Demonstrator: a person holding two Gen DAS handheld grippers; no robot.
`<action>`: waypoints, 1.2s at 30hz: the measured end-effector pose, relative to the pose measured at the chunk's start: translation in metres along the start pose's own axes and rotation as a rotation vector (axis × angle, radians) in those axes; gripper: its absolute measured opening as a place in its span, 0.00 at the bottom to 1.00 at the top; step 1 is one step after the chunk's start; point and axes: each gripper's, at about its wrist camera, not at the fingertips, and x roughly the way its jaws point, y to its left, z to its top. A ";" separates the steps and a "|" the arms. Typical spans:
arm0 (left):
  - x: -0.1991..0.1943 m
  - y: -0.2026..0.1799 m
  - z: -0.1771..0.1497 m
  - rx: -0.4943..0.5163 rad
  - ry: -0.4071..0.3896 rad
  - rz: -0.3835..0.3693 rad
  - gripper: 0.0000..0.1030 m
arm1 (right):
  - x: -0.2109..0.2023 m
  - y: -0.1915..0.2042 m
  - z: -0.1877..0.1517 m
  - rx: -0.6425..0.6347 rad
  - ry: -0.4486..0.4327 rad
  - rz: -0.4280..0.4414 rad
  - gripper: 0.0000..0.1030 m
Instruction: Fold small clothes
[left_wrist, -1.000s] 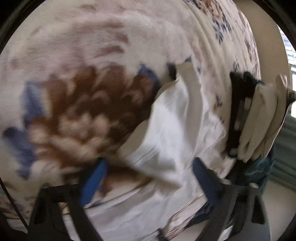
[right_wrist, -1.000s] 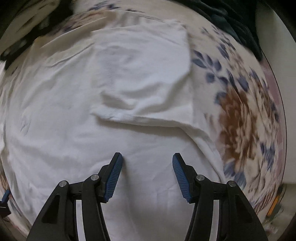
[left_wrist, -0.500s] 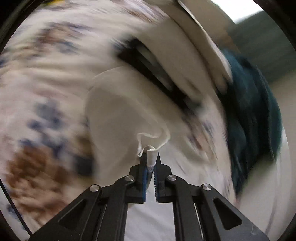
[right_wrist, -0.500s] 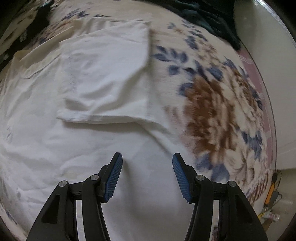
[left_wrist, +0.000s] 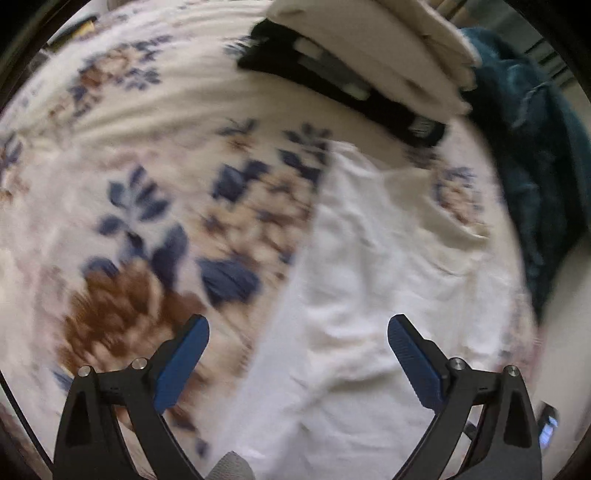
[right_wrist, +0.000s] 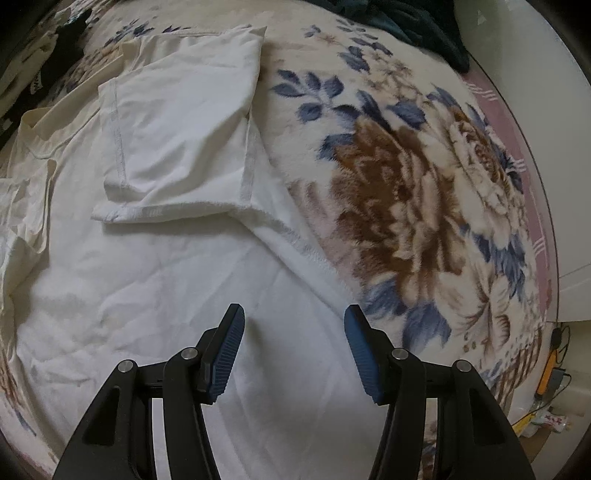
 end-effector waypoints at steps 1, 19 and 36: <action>0.007 -0.004 0.003 0.010 0.000 0.022 0.96 | 0.000 -0.001 -0.001 0.004 0.007 0.005 0.57; 0.023 -0.025 -0.080 0.289 0.130 0.078 0.96 | -0.022 -0.039 -0.013 0.132 0.053 0.110 0.78; -0.077 -0.100 -0.220 0.261 0.064 0.235 0.96 | -0.038 -0.134 0.003 -0.070 0.229 0.380 0.88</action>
